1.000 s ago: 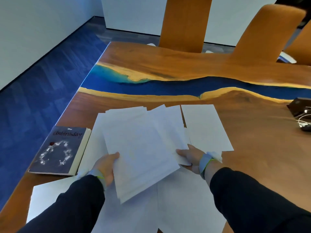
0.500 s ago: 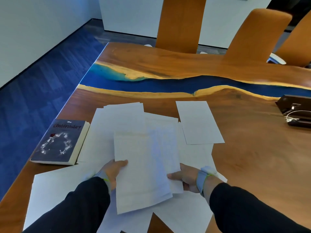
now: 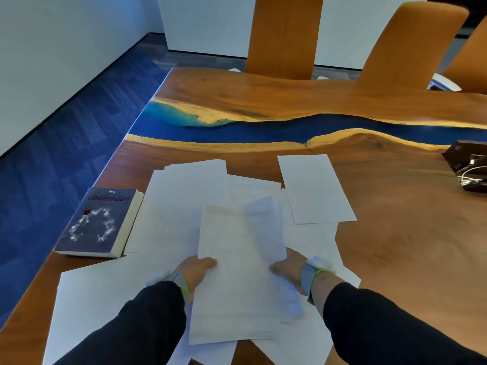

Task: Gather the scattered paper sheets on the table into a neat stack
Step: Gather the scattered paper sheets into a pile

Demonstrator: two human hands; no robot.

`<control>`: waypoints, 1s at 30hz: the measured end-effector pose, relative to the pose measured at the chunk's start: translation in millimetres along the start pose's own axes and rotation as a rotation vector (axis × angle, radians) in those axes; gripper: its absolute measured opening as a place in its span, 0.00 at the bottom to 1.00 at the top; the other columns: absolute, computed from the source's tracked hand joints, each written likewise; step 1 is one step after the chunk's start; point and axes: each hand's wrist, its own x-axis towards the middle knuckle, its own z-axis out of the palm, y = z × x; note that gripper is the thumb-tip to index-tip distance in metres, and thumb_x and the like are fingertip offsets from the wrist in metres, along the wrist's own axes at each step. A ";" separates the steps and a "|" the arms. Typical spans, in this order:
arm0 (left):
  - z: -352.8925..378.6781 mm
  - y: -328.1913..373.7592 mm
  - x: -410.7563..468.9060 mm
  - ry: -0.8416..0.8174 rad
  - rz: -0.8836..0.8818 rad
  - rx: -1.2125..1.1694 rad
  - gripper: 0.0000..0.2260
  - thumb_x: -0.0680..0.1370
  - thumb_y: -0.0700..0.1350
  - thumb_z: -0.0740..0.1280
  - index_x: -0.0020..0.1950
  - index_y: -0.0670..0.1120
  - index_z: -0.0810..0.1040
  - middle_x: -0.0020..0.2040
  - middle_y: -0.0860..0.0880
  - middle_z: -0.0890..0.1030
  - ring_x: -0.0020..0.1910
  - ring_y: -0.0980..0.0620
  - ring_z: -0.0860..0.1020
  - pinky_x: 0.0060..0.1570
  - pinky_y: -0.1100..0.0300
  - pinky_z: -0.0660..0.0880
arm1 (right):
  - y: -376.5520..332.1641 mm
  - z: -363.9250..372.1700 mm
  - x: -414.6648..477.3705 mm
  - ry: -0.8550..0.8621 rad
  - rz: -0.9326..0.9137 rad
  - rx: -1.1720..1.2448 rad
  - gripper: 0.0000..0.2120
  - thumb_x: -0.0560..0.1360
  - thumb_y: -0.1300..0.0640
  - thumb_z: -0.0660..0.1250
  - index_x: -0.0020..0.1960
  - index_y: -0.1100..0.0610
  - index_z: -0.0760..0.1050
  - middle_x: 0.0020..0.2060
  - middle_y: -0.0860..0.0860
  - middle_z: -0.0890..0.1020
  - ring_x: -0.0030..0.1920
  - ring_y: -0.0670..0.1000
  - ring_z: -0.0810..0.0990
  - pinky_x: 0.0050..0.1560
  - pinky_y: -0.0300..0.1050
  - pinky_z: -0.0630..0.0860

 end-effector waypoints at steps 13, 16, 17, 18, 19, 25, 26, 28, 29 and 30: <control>6.4 28.8 -0.4 -0.042 0.172 0.030 0.16 0.76 0.45 0.74 0.63 0.44 0.81 0.49 0.45 0.88 0.50 0.42 0.85 0.55 0.47 0.80 | -16.0 -27.6 -9.5 -0.016 -0.089 0.339 0.21 0.68 0.59 0.73 0.61 0.60 0.78 0.54 0.61 0.83 0.54 0.62 0.81 0.60 0.62 0.76; 16.7 54.0 -12.8 0.032 0.320 0.059 0.17 0.75 0.48 0.75 0.63 0.46 0.80 0.52 0.47 0.86 0.51 0.44 0.84 0.58 0.46 0.79 | -41.8 -37.3 -12.4 0.212 -0.252 0.242 0.18 0.71 0.55 0.72 0.61 0.52 0.76 0.52 0.51 0.83 0.53 0.56 0.82 0.57 0.52 0.79; 20.8 65.2 -21.8 0.061 0.381 0.046 0.17 0.75 0.49 0.75 0.62 0.47 0.81 0.52 0.48 0.85 0.52 0.44 0.83 0.58 0.46 0.79 | -53.3 -41.3 -17.4 0.282 -0.321 0.241 0.17 0.71 0.55 0.72 0.59 0.49 0.76 0.50 0.49 0.83 0.52 0.54 0.82 0.54 0.48 0.79; 25.1 74.2 -29.2 0.087 0.436 0.028 0.16 0.73 0.50 0.75 0.59 0.49 0.82 0.51 0.49 0.85 0.51 0.45 0.83 0.58 0.46 0.79 | -63.5 -43.5 -21.5 0.337 -0.390 0.245 0.16 0.71 0.55 0.71 0.58 0.46 0.75 0.48 0.46 0.82 0.50 0.50 0.82 0.51 0.43 0.78; 28.5 84.3 -36.5 0.106 0.487 0.011 0.14 0.71 0.52 0.75 0.55 0.51 0.82 0.49 0.50 0.86 0.51 0.46 0.84 0.56 0.47 0.80 | -75.2 -46.3 -25.8 0.388 -0.465 0.242 0.15 0.72 0.55 0.70 0.57 0.44 0.74 0.47 0.43 0.81 0.48 0.46 0.81 0.48 0.37 0.76; 36.9 116.0 -66.7 0.187 0.695 -0.085 0.11 0.66 0.55 0.71 0.47 0.59 0.82 0.43 0.57 0.86 0.45 0.53 0.84 0.44 0.56 0.79 | -118.8 -45.9 -53.3 0.562 -0.737 0.405 0.19 0.71 0.59 0.69 0.57 0.42 0.72 0.49 0.42 0.82 0.48 0.39 0.82 0.46 0.27 0.77; 36.3 114.3 -68.1 0.204 0.720 -0.082 0.10 0.67 0.54 0.70 0.47 0.61 0.81 0.43 0.58 0.86 0.44 0.56 0.83 0.42 0.58 0.78 | -118.4 -43.5 -55.1 0.571 -0.743 0.418 0.20 0.70 0.58 0.70 0.57 0.41 0.71 0.49 0.40 0.81 0.48 0.38 0.82 0.46 0.26 0.77; 34.1 105.8 -66.8 0.230 0.741 -0.082 0.11 0.70 0.50 0.68 0.50 0.62 0.78 0.45 0.59 0.85 0.46 0.58 0.83 0.42 0.60 0.76 | -111.3 -38.4 -54.5 0.537 -0.713 0.416 0.20 0.70 0.57 0.69 0.57 0.41 0.69 0.49 0.38 0.81 0.48 0.38 0.82 0.42 0.26 0.77; 32.2 100.3 -64.9 0.237 0.735 -0.088 0.12 0.71 0.49 0.67 0.52 0.62 0.77 0.47 0.59 0.84 0.48 0.57 0.82 0.45 0.59 0.76 | -107.2 -35.2 -53.4 0.497 -0.680 0.425 0.20 0.70 0.56 0.69 0.57 0.41 0.68 0.48 0.40 0.81 0.47 0.40 0.82 0.39 0.29 0.77; 30.9 94.8 -62.2 0.235 0.720 -0.092 0.14 0.72 0.48 0.66 0.55 0.62 0.75 0.50 0.58 0.83 0.51 0.56 0.81 0.47 0.57 0.76 | -103.0 -32.6 -51.1 0.466 -0.646 0.416 0.20 0.70 0.56 0.68 0.58 0.41 0.67 0.48 0.40 0.80 0.47 0.41 0.82 0.38 0.30 0.77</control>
